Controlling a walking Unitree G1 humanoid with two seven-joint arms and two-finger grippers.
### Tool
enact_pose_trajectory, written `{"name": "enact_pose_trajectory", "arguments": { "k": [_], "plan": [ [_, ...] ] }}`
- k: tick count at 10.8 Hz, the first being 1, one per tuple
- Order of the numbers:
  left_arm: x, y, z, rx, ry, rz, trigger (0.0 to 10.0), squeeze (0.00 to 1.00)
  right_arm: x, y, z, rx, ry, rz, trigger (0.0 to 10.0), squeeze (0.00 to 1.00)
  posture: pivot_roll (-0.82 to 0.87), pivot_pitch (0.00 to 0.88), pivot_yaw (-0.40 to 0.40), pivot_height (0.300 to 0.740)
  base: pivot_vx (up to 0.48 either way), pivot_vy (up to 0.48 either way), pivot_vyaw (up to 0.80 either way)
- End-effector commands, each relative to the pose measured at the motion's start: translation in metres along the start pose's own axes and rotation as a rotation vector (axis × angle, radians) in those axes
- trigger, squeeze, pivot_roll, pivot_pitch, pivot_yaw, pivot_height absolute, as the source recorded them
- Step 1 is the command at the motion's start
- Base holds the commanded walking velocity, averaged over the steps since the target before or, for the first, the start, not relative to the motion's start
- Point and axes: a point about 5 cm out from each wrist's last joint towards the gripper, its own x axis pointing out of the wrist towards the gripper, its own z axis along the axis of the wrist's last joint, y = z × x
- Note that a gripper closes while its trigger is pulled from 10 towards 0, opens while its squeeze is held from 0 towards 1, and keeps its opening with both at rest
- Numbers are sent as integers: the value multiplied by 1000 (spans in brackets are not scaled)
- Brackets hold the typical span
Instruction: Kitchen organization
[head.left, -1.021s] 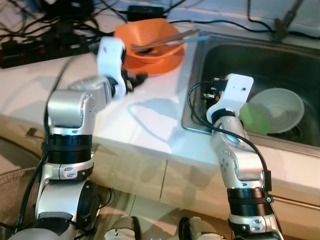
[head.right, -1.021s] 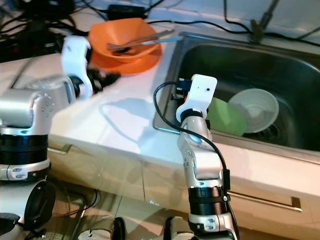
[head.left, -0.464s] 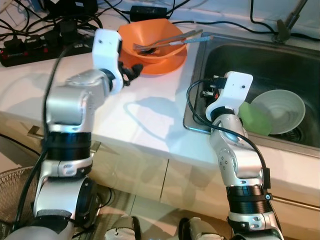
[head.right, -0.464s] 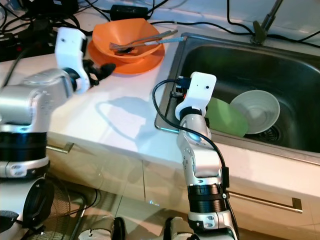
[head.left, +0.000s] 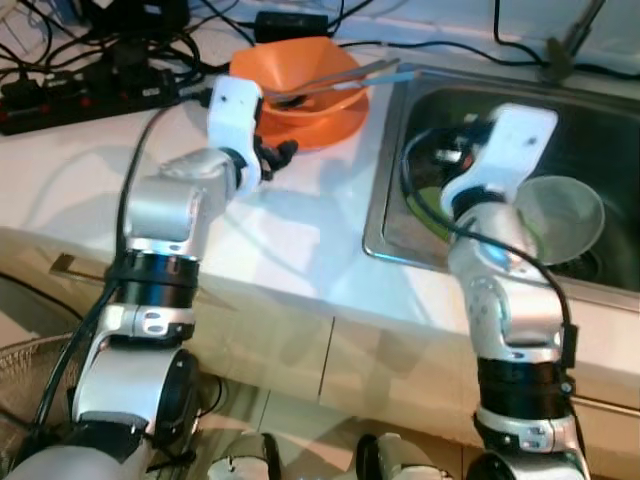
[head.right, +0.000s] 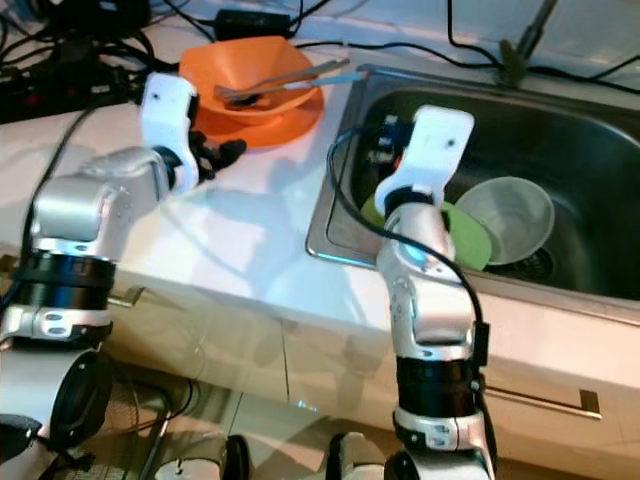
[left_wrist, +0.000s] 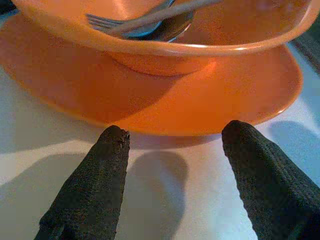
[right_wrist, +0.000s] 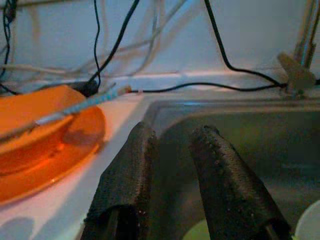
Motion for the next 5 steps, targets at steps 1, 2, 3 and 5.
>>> {"name": "enact_pose_trajectory", "arguments": {
  "k": [1, 2, 3, 5],
  "plan": [
    [2, -3, 6, 21, -17, -10, 10000, 0, -1, -1, 3, 8, 1, -3, 10000, 0, -108, 141, -31, 719, 0, 0, 0],
    [6, -3, 12, 34, -29, -16, 10000, 0, -3, -1, 1, 10, 16, -5, 10000, 0, -105, 141, -26, 719, 0, 0, 0],
    [7, -4, 17, 50, -39, -20, 10000, 0, -5, -1, 0, 14, 22, -7, 10000, 0, -103, 143, -22, 719, 0, 0, 0],
    [9, -3, 26, 67, -52, -21, 10000, 0, -7, 1, -2, 21, 30, -10, 10000, 0, -102, 142, -11, 719, 0, 0, 0]
  ]
}}
